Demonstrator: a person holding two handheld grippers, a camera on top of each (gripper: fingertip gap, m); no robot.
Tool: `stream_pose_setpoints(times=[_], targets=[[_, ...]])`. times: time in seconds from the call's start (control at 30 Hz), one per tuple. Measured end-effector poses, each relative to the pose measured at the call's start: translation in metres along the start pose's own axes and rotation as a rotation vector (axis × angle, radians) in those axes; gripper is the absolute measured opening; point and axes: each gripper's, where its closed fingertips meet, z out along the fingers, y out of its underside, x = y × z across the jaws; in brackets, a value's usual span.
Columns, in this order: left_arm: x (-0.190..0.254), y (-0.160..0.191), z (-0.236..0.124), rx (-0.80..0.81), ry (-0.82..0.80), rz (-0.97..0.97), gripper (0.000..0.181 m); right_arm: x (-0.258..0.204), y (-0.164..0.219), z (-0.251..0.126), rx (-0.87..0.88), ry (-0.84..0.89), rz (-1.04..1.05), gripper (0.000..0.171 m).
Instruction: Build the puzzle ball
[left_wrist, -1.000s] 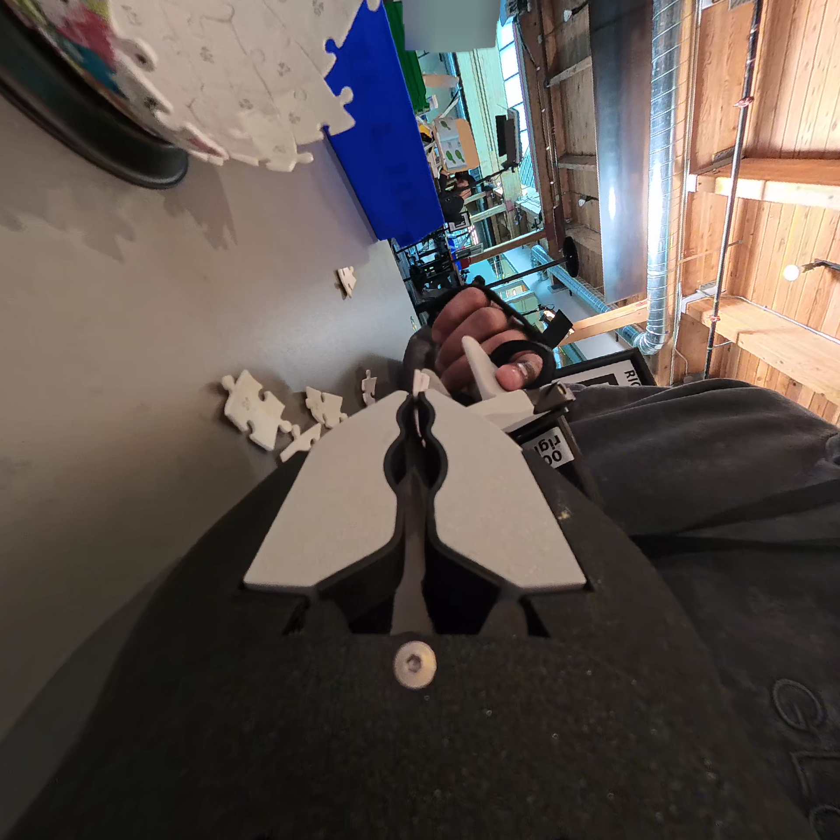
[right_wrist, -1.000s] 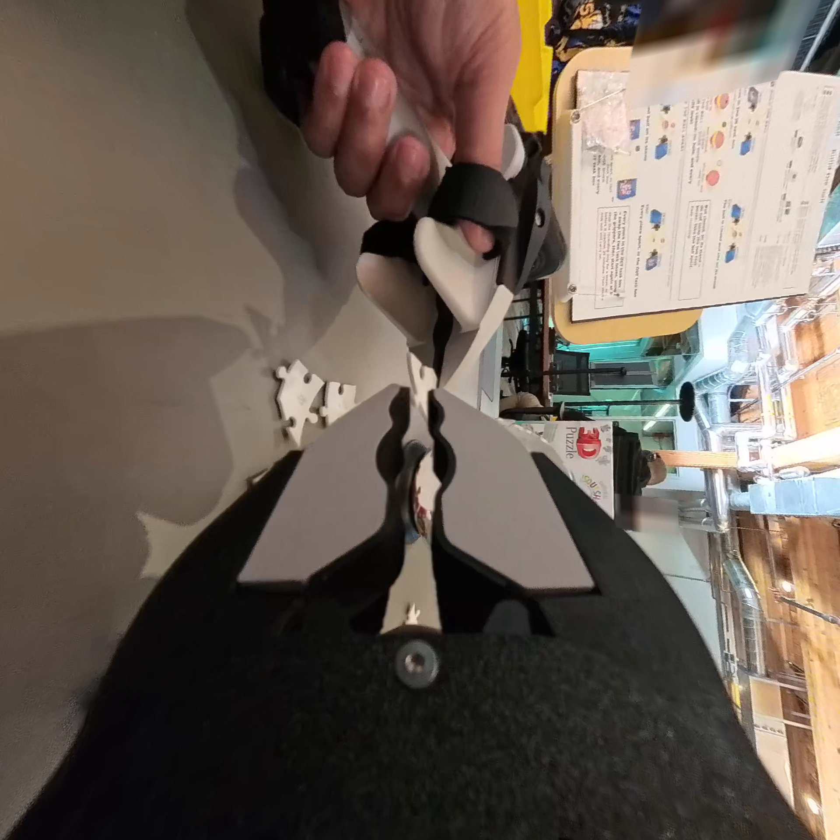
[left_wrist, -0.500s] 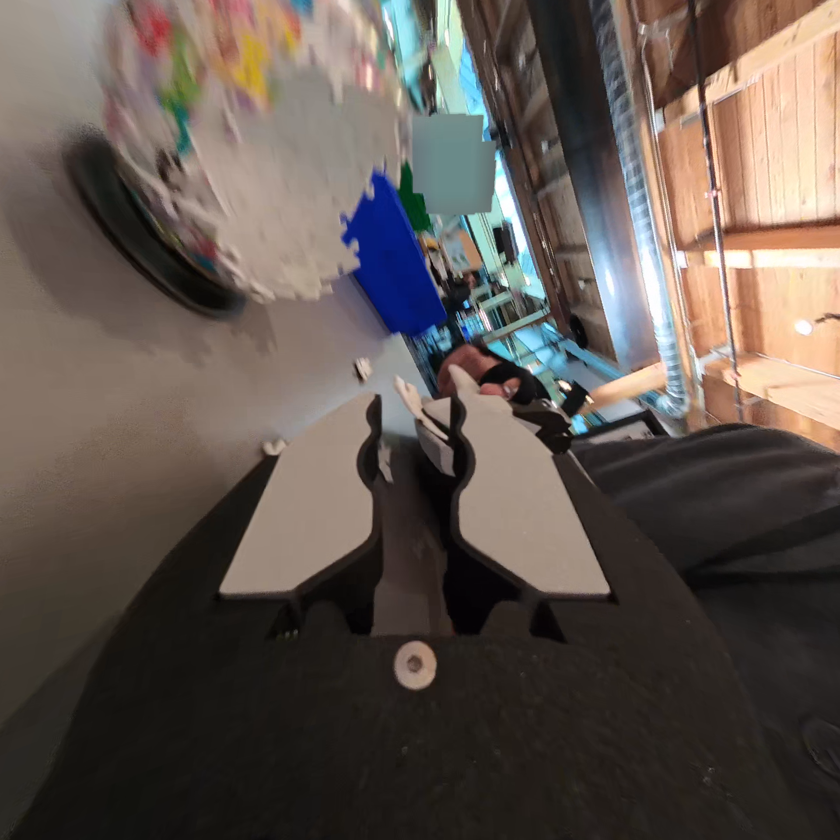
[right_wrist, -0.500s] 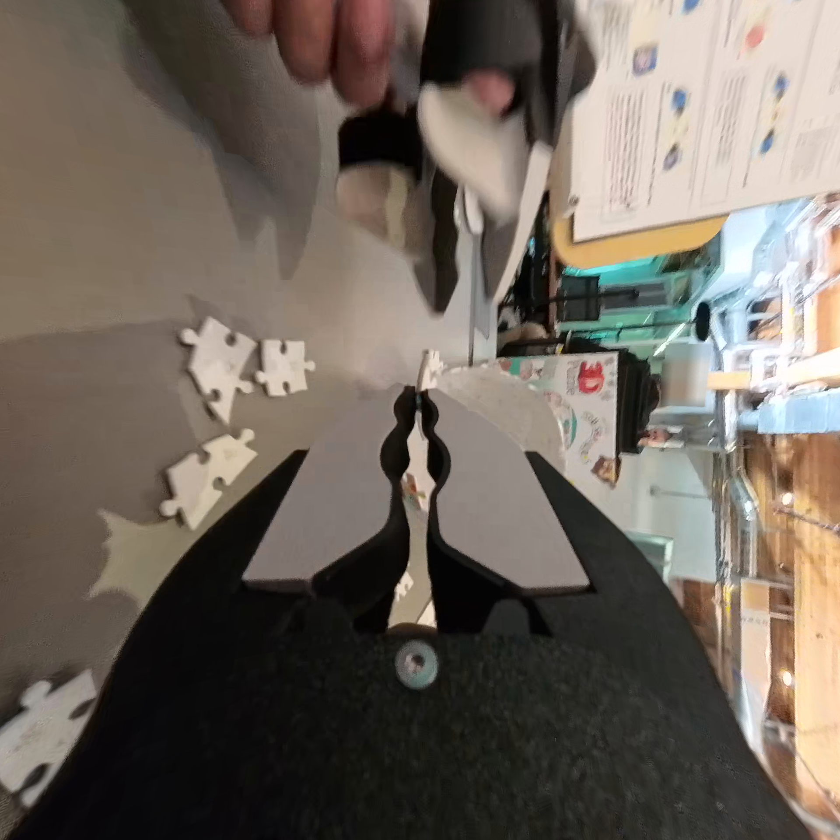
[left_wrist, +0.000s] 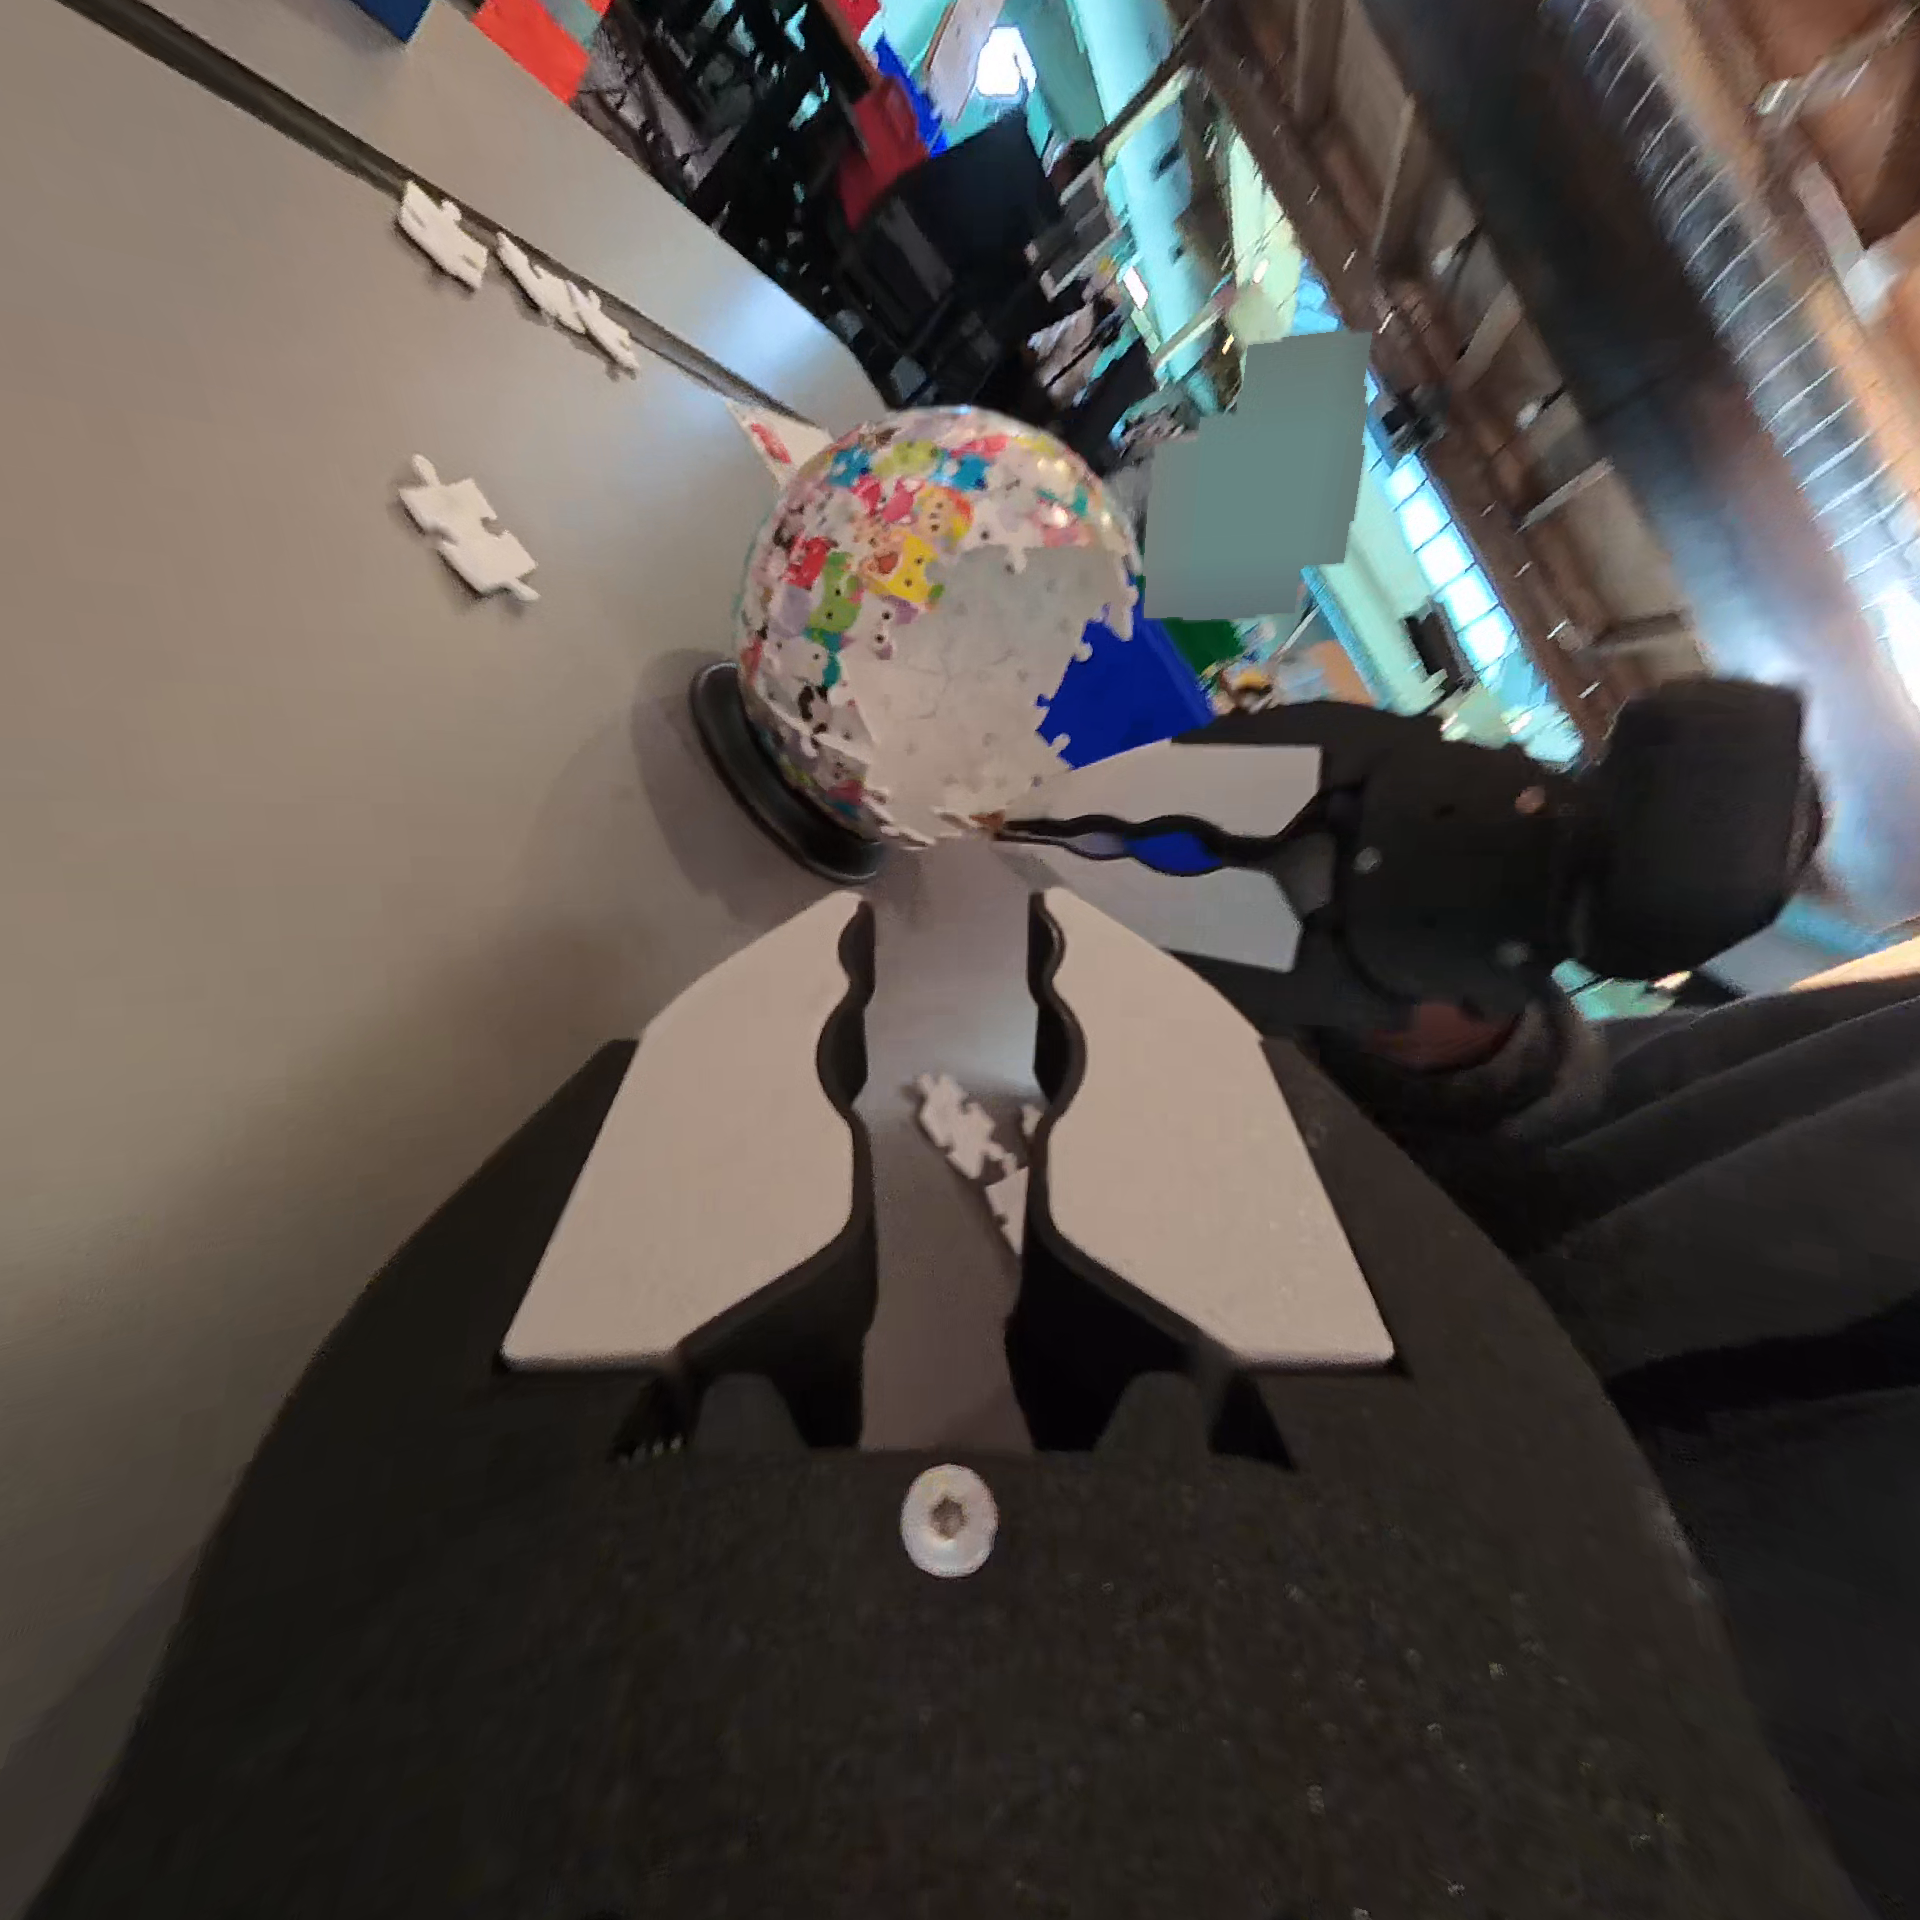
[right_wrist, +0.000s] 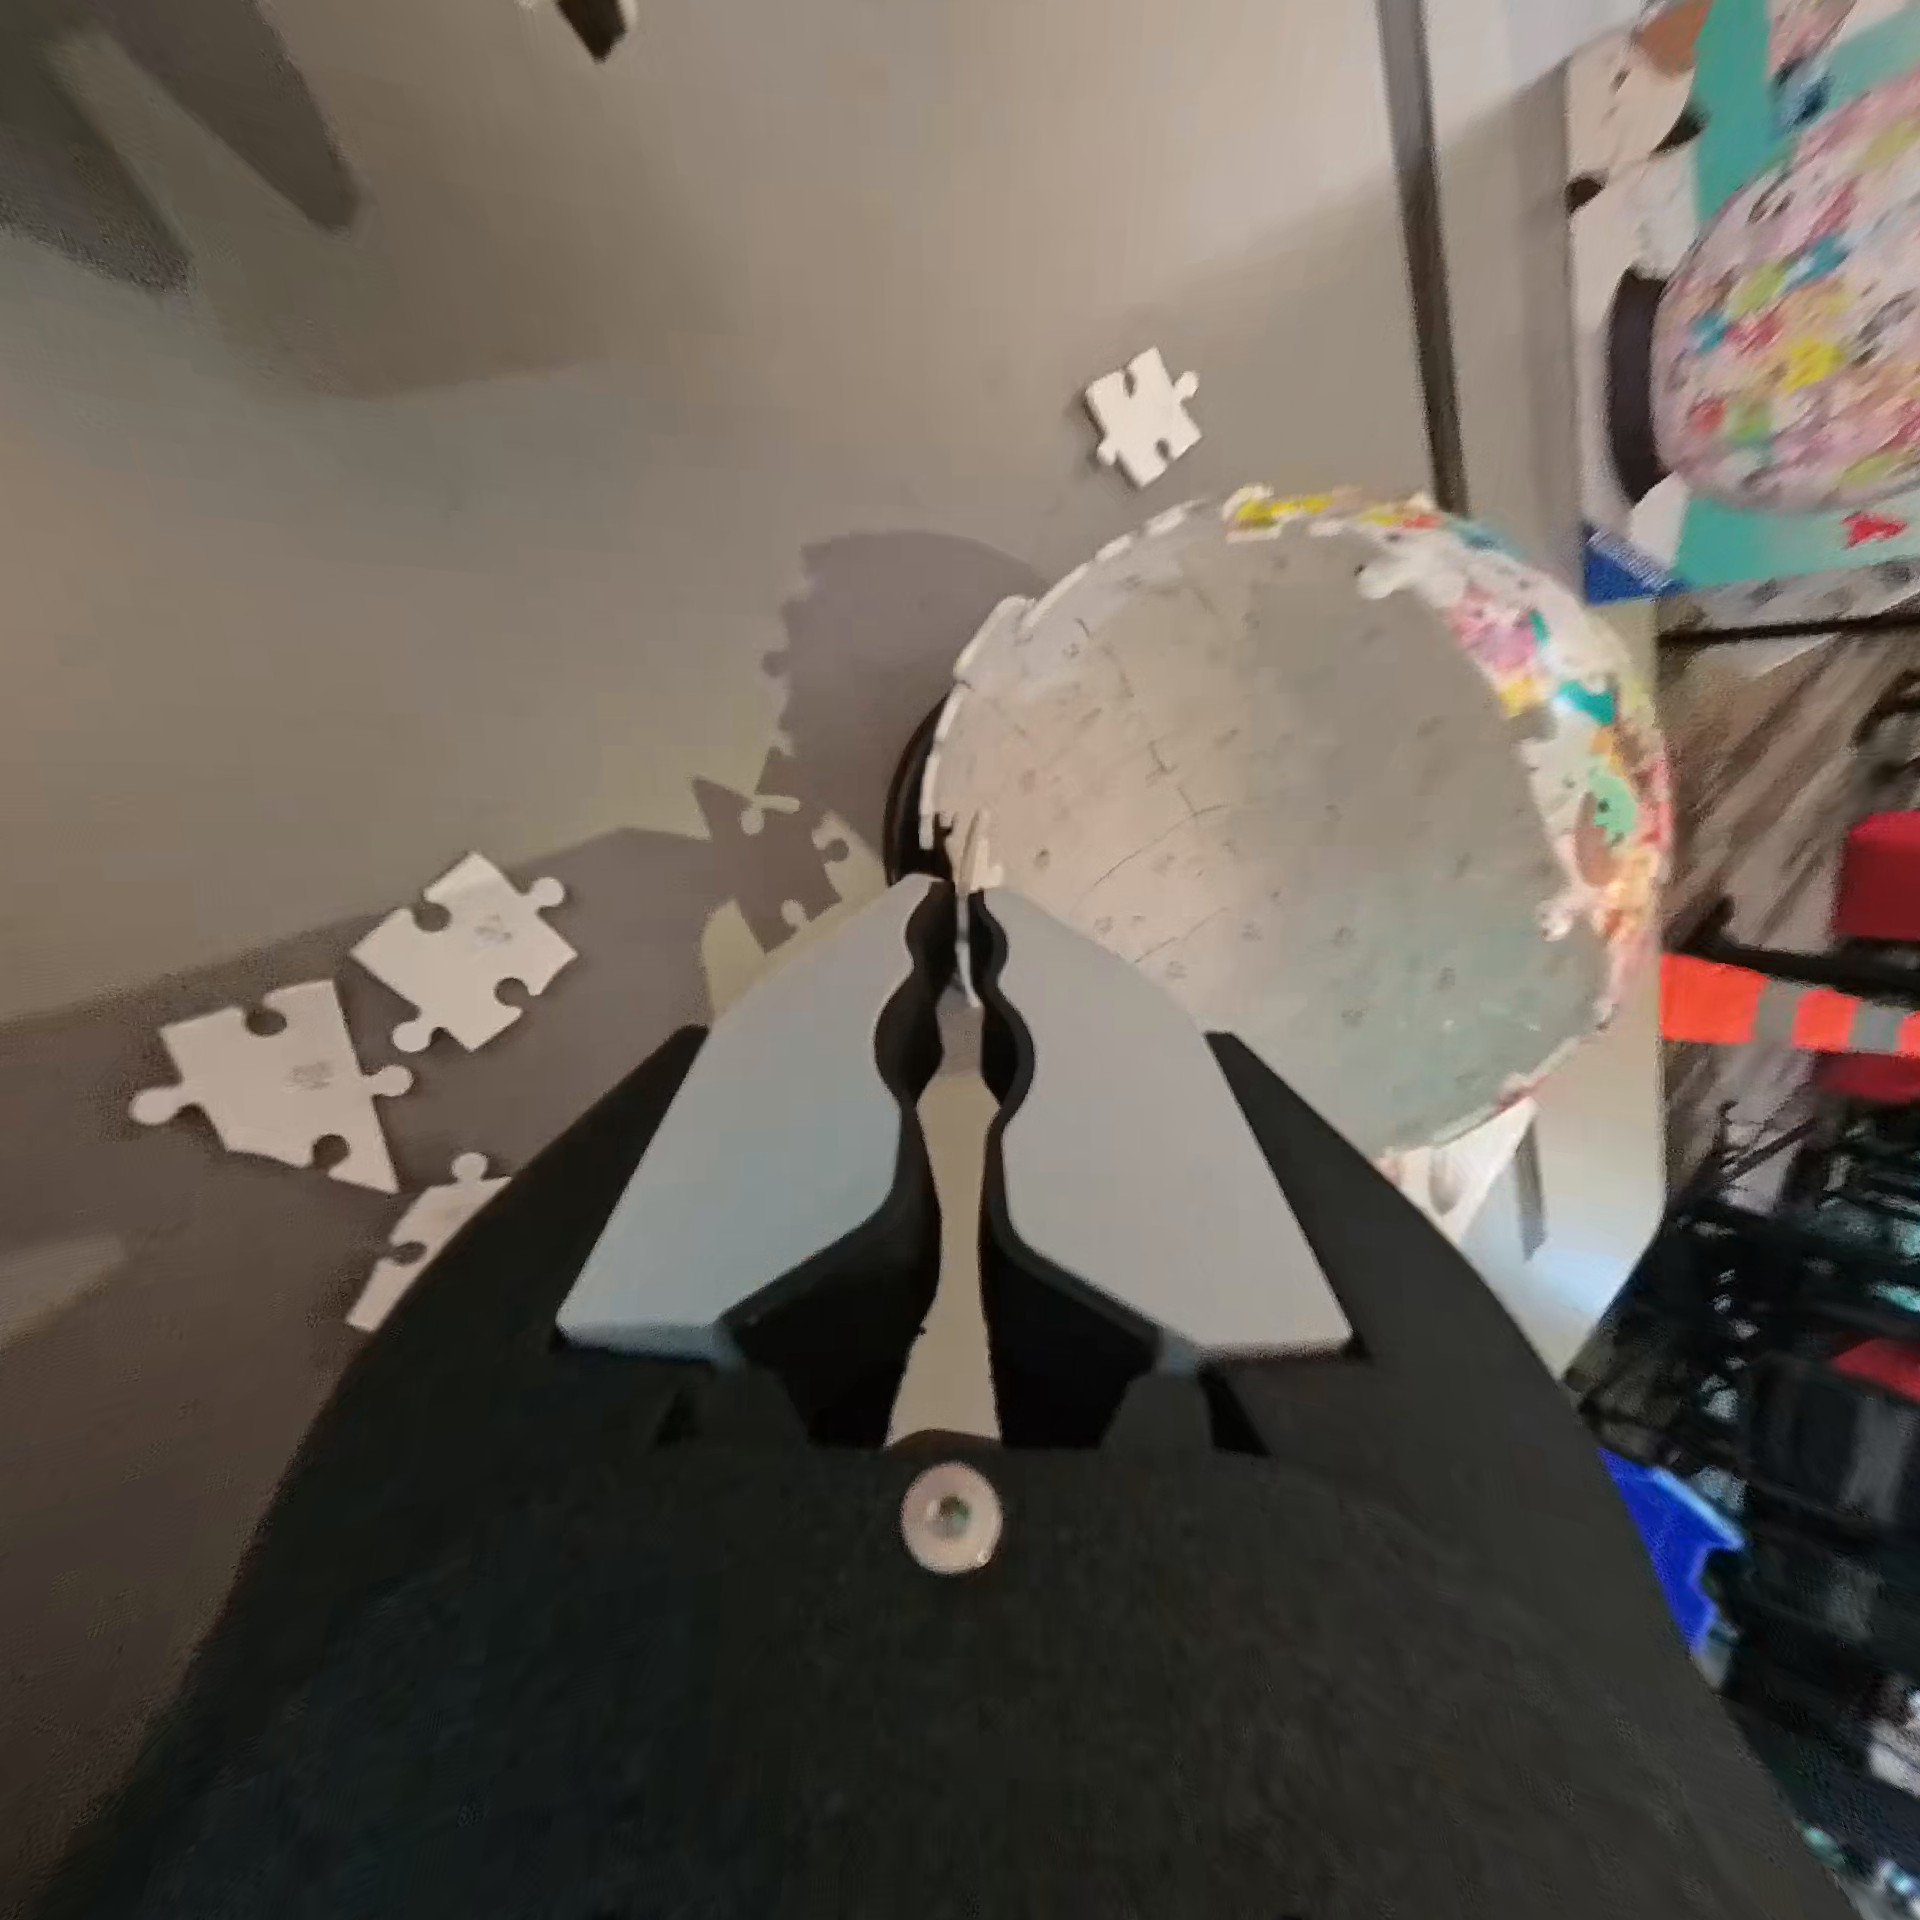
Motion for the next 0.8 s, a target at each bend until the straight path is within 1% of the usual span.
stream_pose_setpoints(times=[0.13,0.23,0.27,0.4,0.53,0.67,0.73,0.8], targets=[[-0.013,-0.005,0.013,-0.144,-0.087,0.279,0.028,-0.001,0.008,0.008,-0.099,-0.043,0.027,0.002],[-0.017,-0.011,0.032,-0.242,-0.082,0.421,0.042,-0.005,0.007,0.014,-0.12,-0.056,-0.011,0.002],[-0.017,-0.014,0.038,-0.263,-0.065,0.447,0.044,-0.006,0.008,0.017,-0.127,-0.054,-0.031,0.002],[-0.016,-0.02,0.061,-0.329,0.035,0.466,0.044,-0.004,0.009,0.021,-0.118,-0.047,-0.076,0.002],[-0.021,-0.009,0.075,-0.407,0.086,0.45,0.043,-0.002,0.011,0.02,-0.076,-0.045,-0.149,0.002],[-0.023,-0.003,0.086,-0.436,0.091,0.442,0.038,-0.002,0.004,0.017,0.031,0.002,-0.231,0.002],[-0.025,-0.004,0.089,-0.44,0.073,0.451,0.033,0.0,0.005,0.018,0.048,0.03,-0.253,0.002],[-0.027,-0.007,0.09,-0.431,0.064,0.444,0.032,-0.003,0.007,0.02,0.059,0.02,-0.242,0.002]])
